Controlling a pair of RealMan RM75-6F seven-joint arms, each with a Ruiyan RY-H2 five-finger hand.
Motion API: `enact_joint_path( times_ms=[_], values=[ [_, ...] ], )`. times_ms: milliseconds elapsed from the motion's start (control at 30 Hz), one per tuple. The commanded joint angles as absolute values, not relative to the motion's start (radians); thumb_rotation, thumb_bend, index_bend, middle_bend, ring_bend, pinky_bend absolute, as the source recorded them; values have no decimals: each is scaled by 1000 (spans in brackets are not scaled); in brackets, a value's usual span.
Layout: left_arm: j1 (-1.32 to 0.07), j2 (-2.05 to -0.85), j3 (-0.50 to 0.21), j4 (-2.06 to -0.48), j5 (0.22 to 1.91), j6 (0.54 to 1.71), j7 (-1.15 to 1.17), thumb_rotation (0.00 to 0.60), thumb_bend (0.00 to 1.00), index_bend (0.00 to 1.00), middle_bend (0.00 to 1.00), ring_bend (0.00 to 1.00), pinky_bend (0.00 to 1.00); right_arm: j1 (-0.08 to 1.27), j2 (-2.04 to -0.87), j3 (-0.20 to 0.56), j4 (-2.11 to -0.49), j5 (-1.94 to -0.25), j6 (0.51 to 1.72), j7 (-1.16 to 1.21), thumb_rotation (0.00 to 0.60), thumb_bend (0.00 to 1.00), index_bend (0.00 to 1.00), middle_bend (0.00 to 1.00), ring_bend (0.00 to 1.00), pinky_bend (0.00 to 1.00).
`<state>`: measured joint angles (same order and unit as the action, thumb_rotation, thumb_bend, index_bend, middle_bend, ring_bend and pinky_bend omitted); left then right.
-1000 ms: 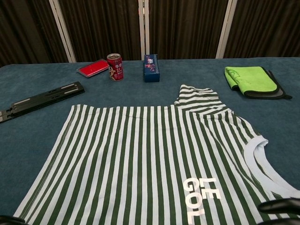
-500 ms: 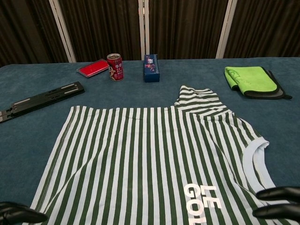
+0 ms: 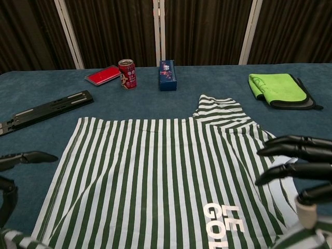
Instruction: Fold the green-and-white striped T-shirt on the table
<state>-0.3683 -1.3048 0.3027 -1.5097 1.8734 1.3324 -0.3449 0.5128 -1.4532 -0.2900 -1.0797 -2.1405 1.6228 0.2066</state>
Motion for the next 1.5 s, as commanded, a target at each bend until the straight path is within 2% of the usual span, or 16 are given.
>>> enact_joint_path(
  times_ms=[33, 433, 900, 1133, 1500],
  values=[
    [-405, -1293, 248, -1530, 1798, 1270, -375, 600, 571, 762, 0, 0, 0, 534, -1469, -241, -1073, -2079, 1576, 234, 600, 462, 725, 194, 0, 3],
    [-525, -1302, 76, -1513, 1570, 1059, -404, 600, 576, 765, 0, 0, 0, 610, -1540, -104, -1006, -1879, 1386, 333, 600, 461, 725, 197, 0, 9],
    [-642, -1333, -66, -1439, 1351, 854, -354, 600, 576, 758, 0, 0, 0, 717, -1633, 28, -873, -1721, 1212, 388, 600, 460, 725, 198, 0, 10],
    [-681, -1396, -107, -1324, 1284, 790, -348, 600, 579, 756, 0, 0, 0, 751, -1682, 43, -753, -1669, 1127, 460, 600, 458, 725, 198, 0, 10],
    [-699, -1459, -148, -1187, 1254, 744, -453, 600, 605, 750, 0, 0, 0, 773, -1751, 32, -563, -1648, 1078, 592, 600, 458, 725, 199, 0, 10]
  ],
)
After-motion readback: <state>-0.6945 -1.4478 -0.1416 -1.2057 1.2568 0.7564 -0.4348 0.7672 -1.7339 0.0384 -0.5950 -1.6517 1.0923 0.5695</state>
